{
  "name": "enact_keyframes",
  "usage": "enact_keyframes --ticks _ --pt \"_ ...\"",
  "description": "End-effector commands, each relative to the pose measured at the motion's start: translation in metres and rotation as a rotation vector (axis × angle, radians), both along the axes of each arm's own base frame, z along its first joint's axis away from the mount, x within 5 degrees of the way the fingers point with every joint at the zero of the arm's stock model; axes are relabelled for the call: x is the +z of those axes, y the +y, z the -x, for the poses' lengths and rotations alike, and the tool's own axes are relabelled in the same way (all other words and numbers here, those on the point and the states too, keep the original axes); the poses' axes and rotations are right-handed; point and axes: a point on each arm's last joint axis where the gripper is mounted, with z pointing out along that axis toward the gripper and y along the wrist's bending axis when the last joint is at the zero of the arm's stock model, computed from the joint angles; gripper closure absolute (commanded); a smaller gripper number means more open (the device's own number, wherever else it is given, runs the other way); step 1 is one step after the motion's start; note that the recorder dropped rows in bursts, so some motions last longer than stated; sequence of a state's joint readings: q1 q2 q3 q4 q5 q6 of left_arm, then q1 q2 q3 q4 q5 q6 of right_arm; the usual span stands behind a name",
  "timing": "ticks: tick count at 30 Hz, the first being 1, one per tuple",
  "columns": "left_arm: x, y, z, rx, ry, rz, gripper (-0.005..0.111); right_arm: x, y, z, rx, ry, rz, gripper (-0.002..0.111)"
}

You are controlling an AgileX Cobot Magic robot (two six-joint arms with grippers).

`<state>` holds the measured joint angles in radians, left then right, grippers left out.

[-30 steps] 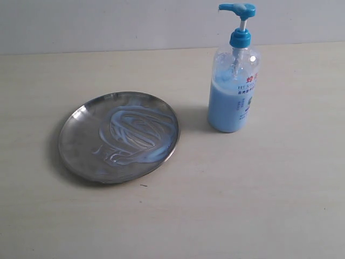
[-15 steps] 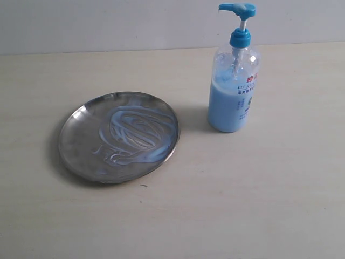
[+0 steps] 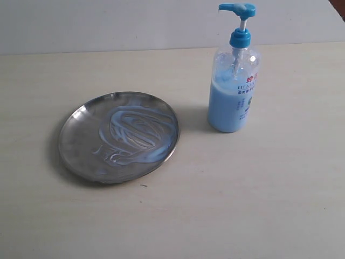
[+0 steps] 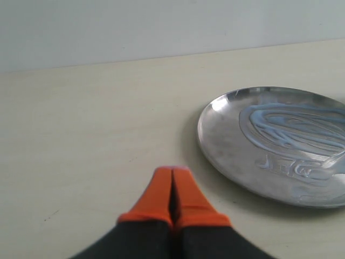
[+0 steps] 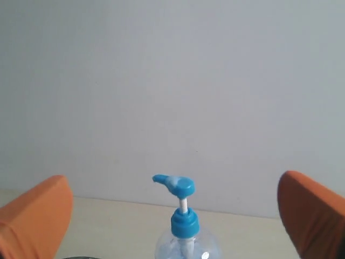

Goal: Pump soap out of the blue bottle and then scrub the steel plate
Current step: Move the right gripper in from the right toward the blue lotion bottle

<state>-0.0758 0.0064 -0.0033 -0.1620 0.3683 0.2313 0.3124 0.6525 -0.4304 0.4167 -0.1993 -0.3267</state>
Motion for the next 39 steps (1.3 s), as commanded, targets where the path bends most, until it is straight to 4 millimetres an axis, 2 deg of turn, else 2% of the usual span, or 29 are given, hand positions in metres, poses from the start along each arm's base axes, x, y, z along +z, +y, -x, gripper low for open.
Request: enact_keyframes --ticks 1,5,9,14,21,28,32,39 --pt "0.000 0.000 0.000 -0.005 -0.008 0.002 0.107 0.010 0.012 -0.044 -0.029 0.055 0.047 0.003" --pt "0.000 0.000 0.000 -0.005 -0.008 0.002 0.107 -0.008 0.018 -0.072 -0.056 0.136 0.073 0.003" --pt "0.000 0.000 0.000 -0.005 -0.008 0.002 0.107 -0.018 0.020 -0.083 -0.073 0.151 0.122 0.003" --pt "0.000 0.000 0.000 -0.005 -0.008 0.002 0.107 -0.021 0.020 -0.083 -0.077 0.155 0.125 0.003" --pt "0.000 0.000 0.000 -0.005 -0.008 0.002 0.107 -0.042 0.015 -0.085 -0.126 0.161 0.133 0.003" --pt "0.000 0.000 0.000 -0.005 -0.008 0.002 0.107 -0.047 0.015 -0.084 -0.126 0.180 0.117 0.003" --pt "0.000 0.000 0.000 -0.005 -0.008 0.002 0.107 -0.066 0.010 -0.080 -0.172 0.194 0.074 0.003" --pt "0.000 0.000 0.000 -0.005 -0.008 0.002 0.107 -0.069 0.017 -0.080 -0.085 0.173 0.141 0.003"
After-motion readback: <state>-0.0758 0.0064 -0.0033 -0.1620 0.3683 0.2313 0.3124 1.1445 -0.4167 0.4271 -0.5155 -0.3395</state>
